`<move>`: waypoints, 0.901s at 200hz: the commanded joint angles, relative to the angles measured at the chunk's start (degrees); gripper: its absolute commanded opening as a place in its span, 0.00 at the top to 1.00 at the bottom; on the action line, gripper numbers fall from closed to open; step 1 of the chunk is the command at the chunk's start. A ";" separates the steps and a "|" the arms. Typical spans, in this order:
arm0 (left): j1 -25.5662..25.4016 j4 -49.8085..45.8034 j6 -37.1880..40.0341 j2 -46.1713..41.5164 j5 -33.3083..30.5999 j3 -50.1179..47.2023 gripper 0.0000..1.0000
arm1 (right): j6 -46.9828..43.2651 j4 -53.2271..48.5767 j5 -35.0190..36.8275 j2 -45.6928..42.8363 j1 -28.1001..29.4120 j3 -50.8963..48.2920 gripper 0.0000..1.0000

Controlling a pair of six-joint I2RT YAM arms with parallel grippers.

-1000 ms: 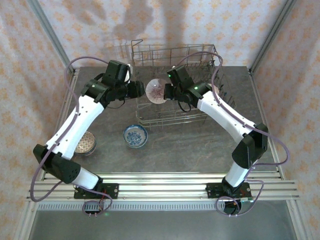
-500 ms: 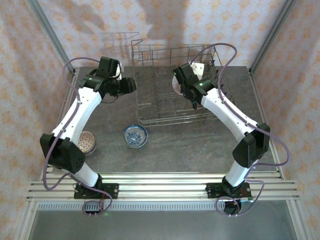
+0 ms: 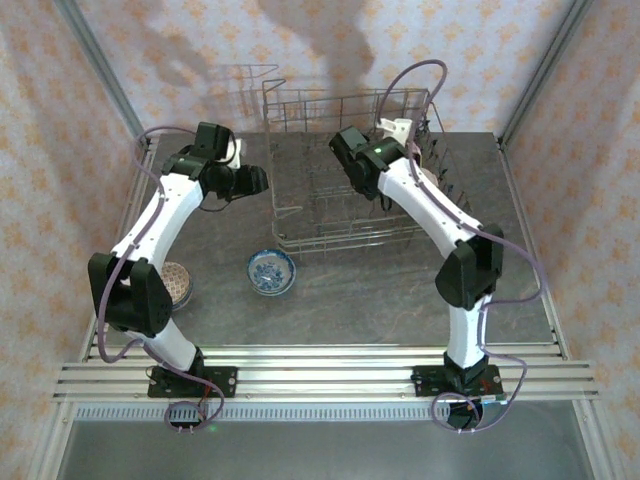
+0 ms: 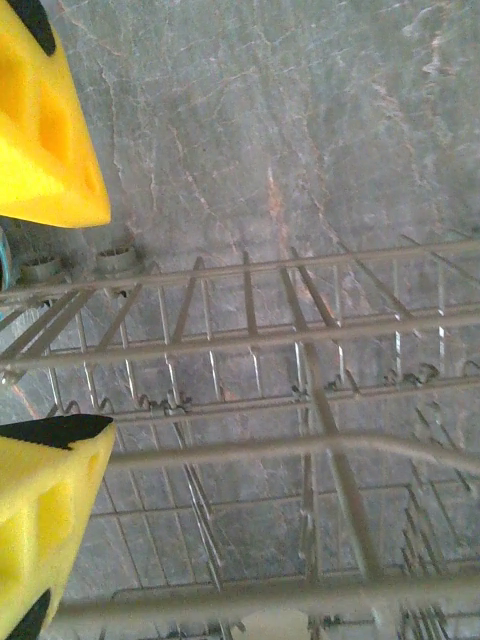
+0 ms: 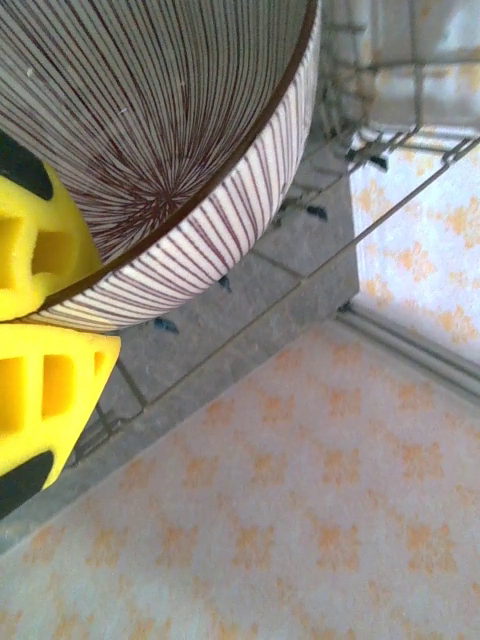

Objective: Load the bowls into the dish rack

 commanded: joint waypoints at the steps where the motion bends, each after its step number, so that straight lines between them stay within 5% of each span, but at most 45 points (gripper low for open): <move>1: 0.50 0.91 1.67 1.08 1.06 -1.26 0.47 | 7.18 -10.47 10.21 3.40 -0.11 4.91 1.00; 57: 0.58 2.77 1.36 2.26 2.13 -3.90 0.48 | 19.46 -30.81 14.72 16.10 -0.53 17.76 1.00; 180: 0.59 2.98 2.42 3.37 3.01 -5.97 0.48 | 22.05 -30.92 15.28 22.16 -2.39 11.61 1.00</move>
